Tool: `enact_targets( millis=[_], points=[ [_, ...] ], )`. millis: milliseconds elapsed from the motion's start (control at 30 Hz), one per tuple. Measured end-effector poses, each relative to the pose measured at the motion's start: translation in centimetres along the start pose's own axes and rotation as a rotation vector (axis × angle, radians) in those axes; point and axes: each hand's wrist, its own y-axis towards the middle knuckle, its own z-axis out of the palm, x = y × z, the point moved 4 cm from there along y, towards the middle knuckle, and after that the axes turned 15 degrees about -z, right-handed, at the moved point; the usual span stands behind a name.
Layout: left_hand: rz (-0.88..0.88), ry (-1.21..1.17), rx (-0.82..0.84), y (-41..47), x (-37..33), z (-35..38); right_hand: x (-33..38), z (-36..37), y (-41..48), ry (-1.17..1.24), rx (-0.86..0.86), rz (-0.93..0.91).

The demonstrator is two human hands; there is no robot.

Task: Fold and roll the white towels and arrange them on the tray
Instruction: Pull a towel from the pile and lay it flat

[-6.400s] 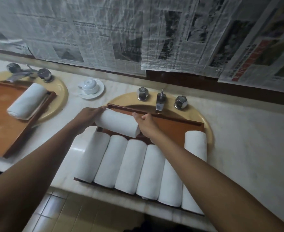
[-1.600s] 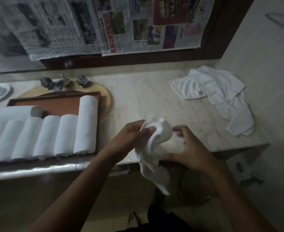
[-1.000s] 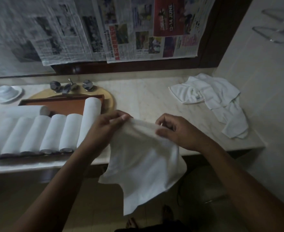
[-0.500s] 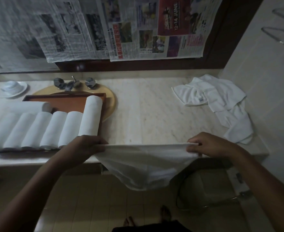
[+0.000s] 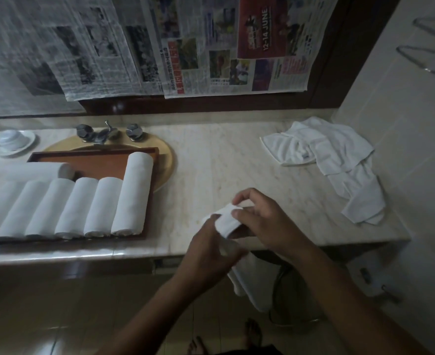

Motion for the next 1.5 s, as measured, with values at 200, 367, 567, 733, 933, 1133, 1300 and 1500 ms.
enact_targets(
  millis=[200,367,567,733,933,1133,1300,1500],
  points=[
    [-0.096,-0.447,-0.054,3.2,-1.9,-3.3,2.6,-2.6,0.6,-0.058,0.087,-0.155],
    [0.018,-0.353,0.013,3.0,-4.6,-3.9,-1.2,-1.0,0.0,-0.479,0.343,-0.066],
    [-0.064,-0.322,-0.077,3.3,0.2,-7.7,-4.9,-2.5,-0.3,-0.332,0.272,-0.129],
    [-0.151,-0.163,-0.066,2.5,5.1,-8.8,-6.1,-2.8,-0.6,-0.333,0.193,-0.159],
    [-0.287,-0.312,-0.049,2.4,8.8,-8.7,-7.8,-2.2,-0.2,-0.409,0.261,-0.067],
    [-0.415,-0.321,0.082,2.6,13.9,-5.3,-10.1,-2.3,-2.4,-0.710,0.687,0.226],
    [-0.394,-0.149,0.131,2.3,18.2,-3.2,-15.1,-6.2,-4.5,-0.946,0.747,0.370],
    [-0.406,-0.056,0.204,2.7,19.5,-2.9,-16.3,-11.8,-5.5,-0.925,0.623,0.383]
  ],
)
